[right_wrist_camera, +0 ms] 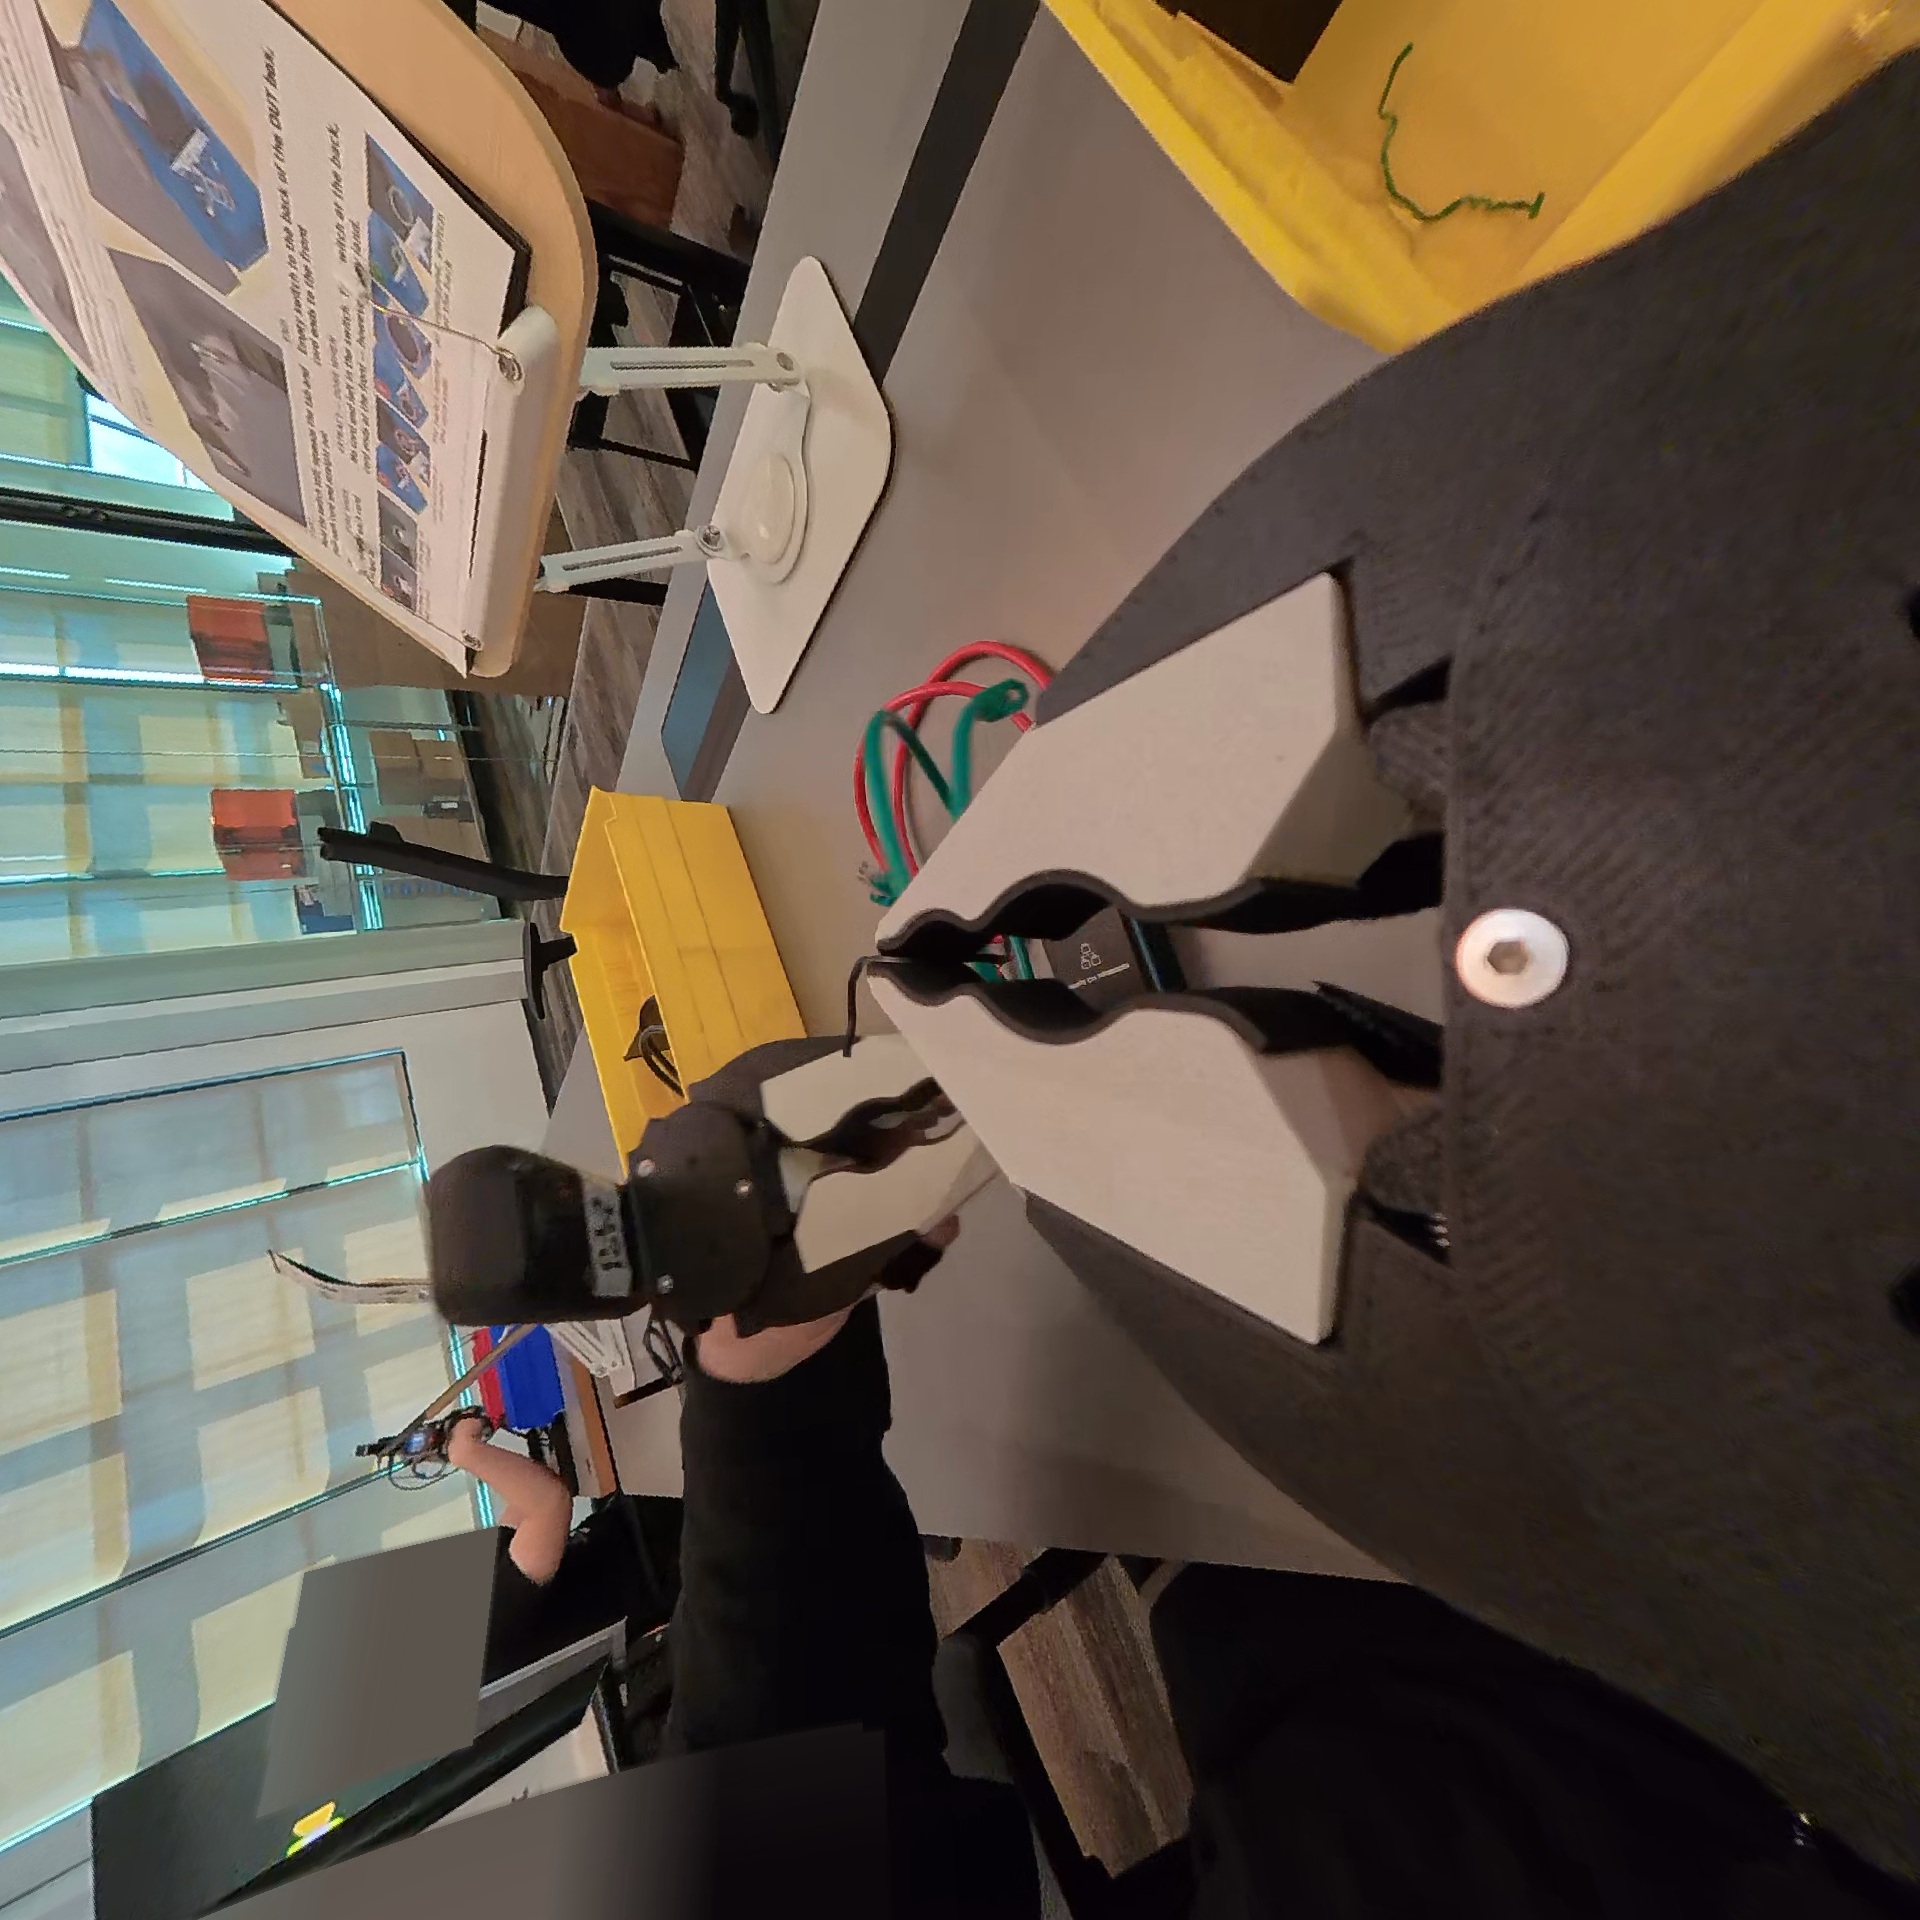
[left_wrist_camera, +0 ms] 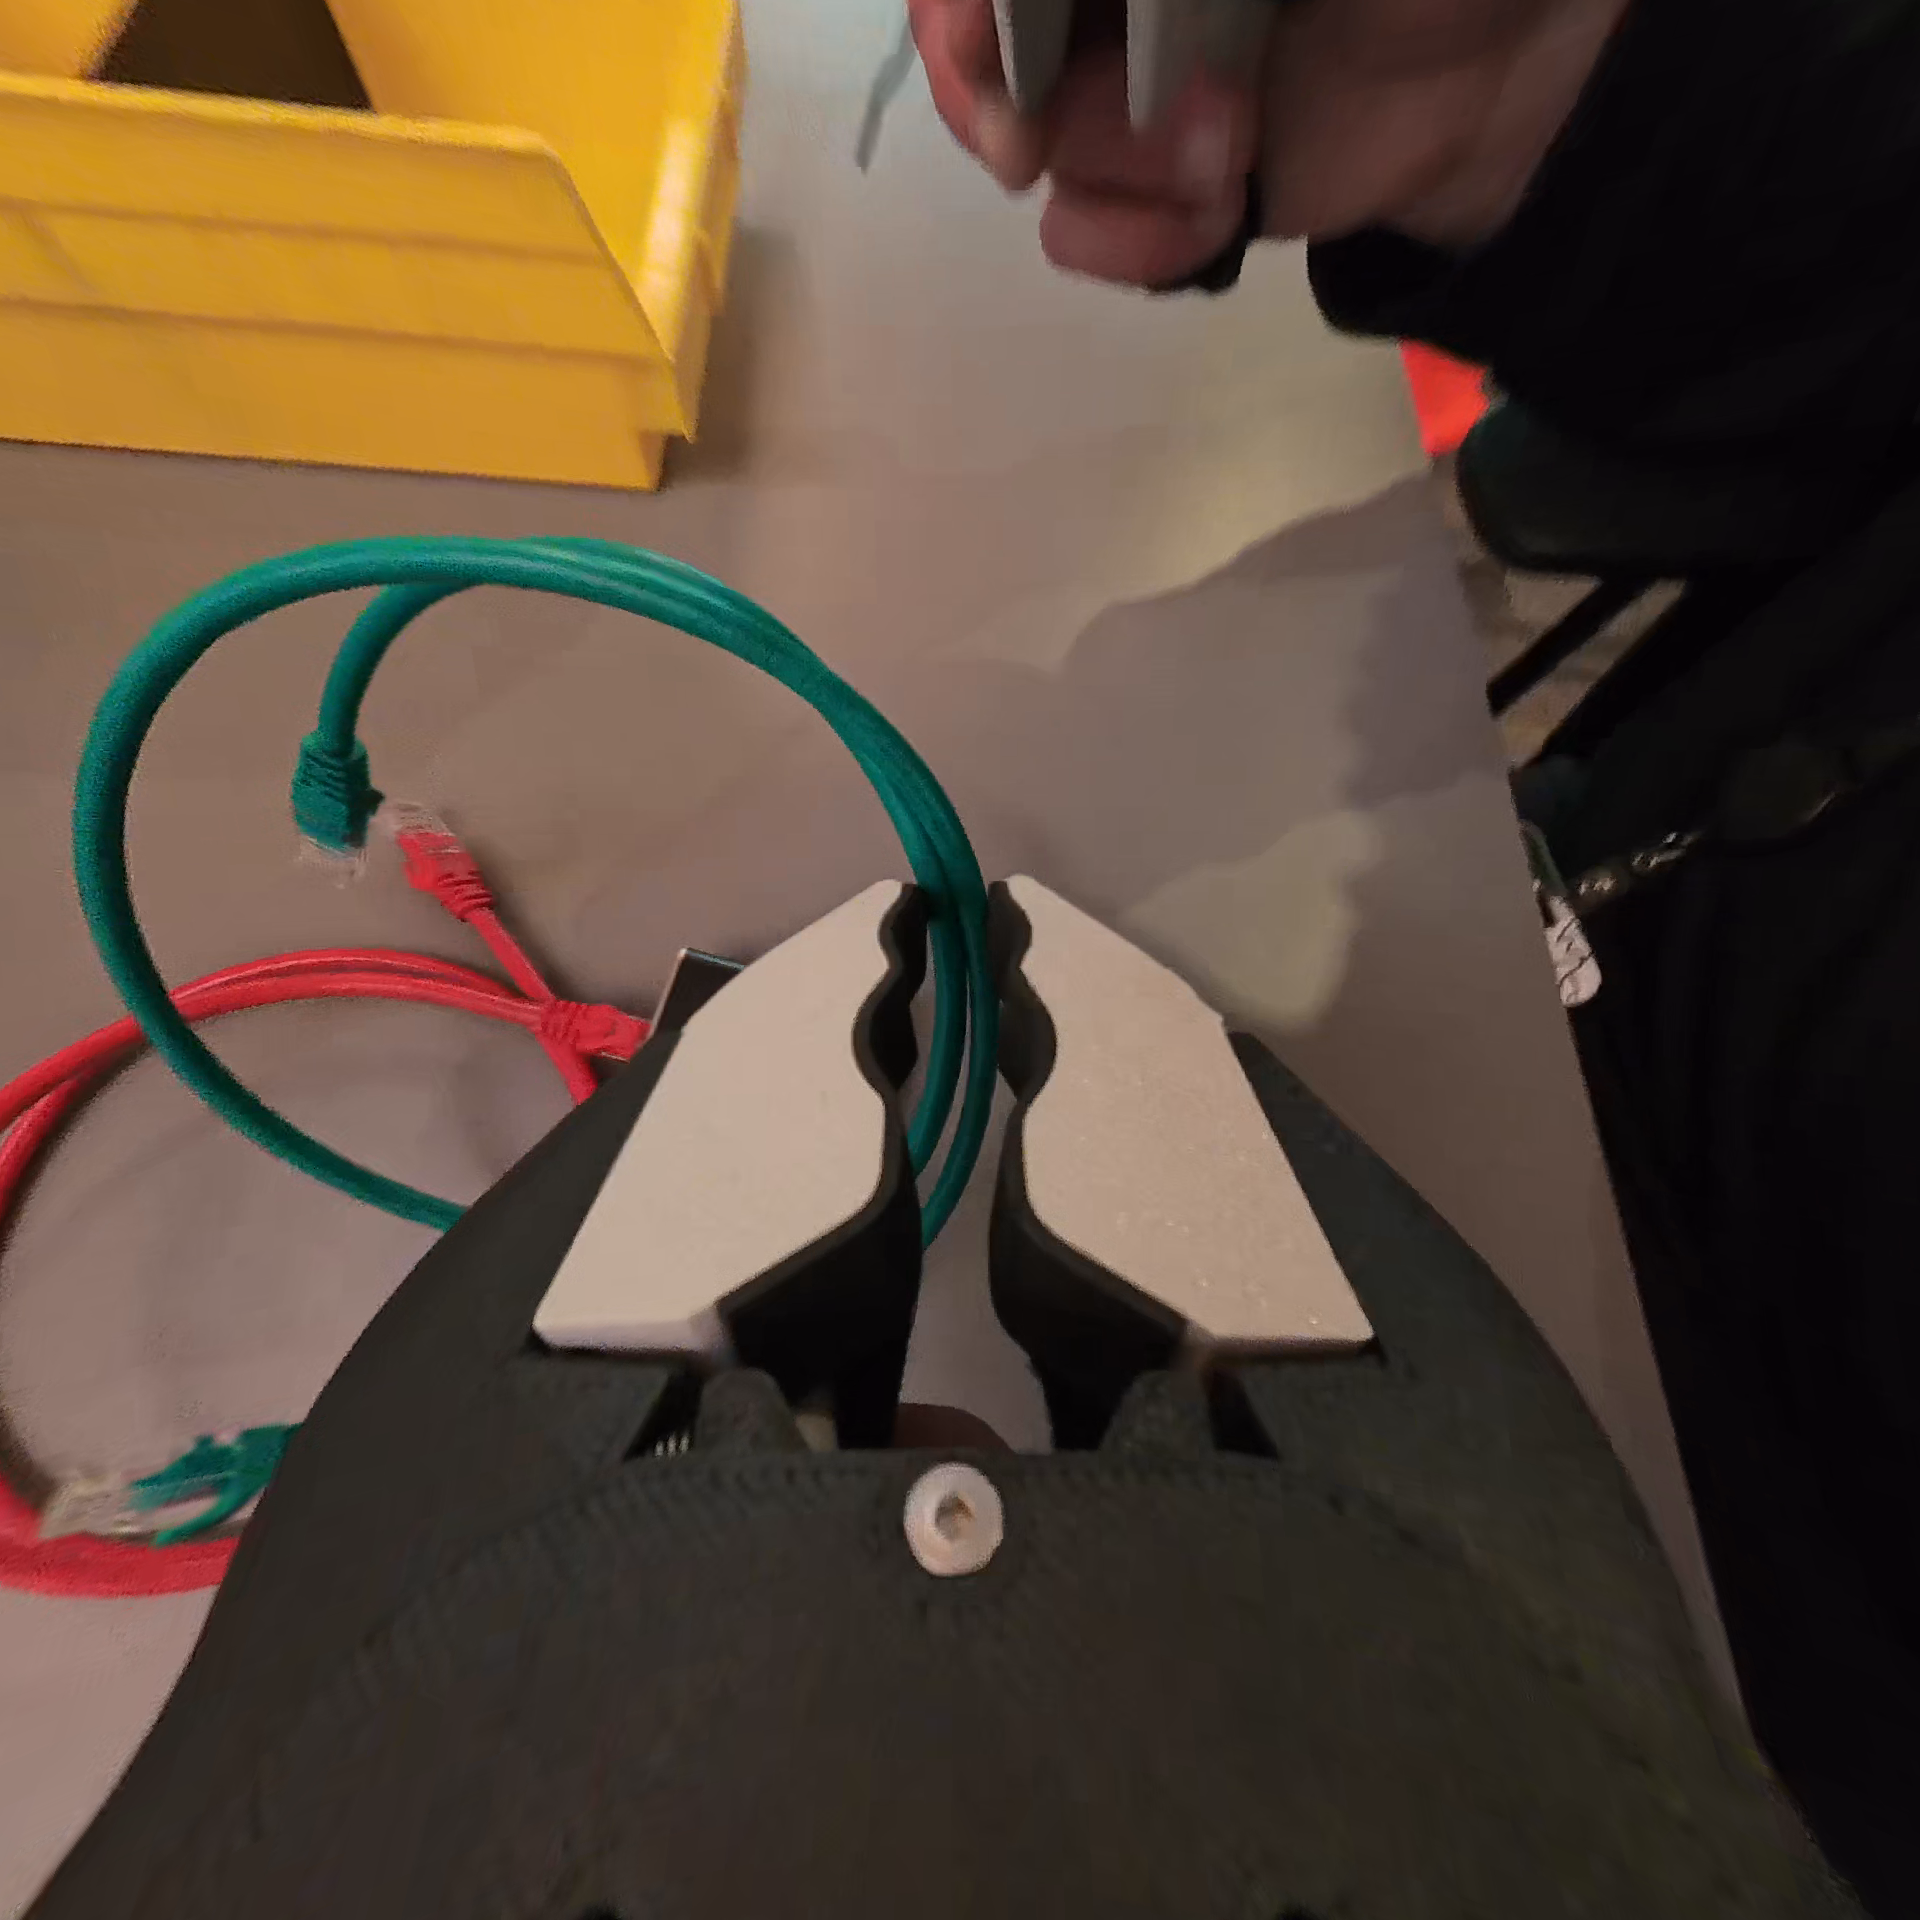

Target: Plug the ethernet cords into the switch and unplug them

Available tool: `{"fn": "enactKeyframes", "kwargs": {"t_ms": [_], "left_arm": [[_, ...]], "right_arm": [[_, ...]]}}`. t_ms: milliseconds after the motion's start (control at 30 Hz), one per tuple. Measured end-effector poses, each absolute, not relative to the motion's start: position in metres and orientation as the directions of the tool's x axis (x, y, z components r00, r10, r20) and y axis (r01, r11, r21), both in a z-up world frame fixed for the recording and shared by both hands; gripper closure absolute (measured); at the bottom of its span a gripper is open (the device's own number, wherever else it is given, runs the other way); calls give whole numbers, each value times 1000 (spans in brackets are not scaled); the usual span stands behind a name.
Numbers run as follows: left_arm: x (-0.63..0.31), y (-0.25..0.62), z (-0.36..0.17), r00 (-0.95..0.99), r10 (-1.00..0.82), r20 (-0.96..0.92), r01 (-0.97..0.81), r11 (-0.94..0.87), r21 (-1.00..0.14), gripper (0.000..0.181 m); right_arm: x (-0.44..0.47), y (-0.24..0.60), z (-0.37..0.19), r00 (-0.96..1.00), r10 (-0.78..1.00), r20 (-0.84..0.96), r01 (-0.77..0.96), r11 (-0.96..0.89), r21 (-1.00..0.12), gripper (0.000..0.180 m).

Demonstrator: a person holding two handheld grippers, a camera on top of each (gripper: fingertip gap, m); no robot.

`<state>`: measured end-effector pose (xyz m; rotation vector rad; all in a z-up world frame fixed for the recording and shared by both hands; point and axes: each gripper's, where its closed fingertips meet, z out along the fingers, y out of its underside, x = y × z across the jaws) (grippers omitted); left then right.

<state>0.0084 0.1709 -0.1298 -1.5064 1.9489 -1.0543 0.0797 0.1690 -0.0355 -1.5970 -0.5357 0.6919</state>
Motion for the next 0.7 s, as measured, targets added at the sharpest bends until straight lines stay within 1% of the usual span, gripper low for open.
{"fn": "enactKeyframes", "kwargs": {"t_ms": [133,233,300,433,533,700], "left_arm": [[2,180,-100,-242,-960,141,-501,-1,-865,170],[-6,192,-71,-192,-962,193,-387,-106,-916,170],[-15,202,-54,-162,-962,219,-307,-162,-938,170],[-31,206,-29,-161,-949,273,-165,-247,-955,170],[-37,199,-24,-163,-945,283,-119,-265,-957,170],[-38,183,-30,-186,-934,306,-122,-287,-950,170]], "right_arm": [[79,170,-42,710,689,-145,-46,-160,-986,180],[75,170,-44,705,694,-145,-37,-167,-985,180],[72,170,-46,701,698,-146,-34,-172,-985,180],[62,174,-47,690,708,-153,-32,-181,-983,180],[44,179,-46,672,725,-153,-23,-186,-982,180],[2,192,-50,634,761,-140,25,-201,-979,180]]}}
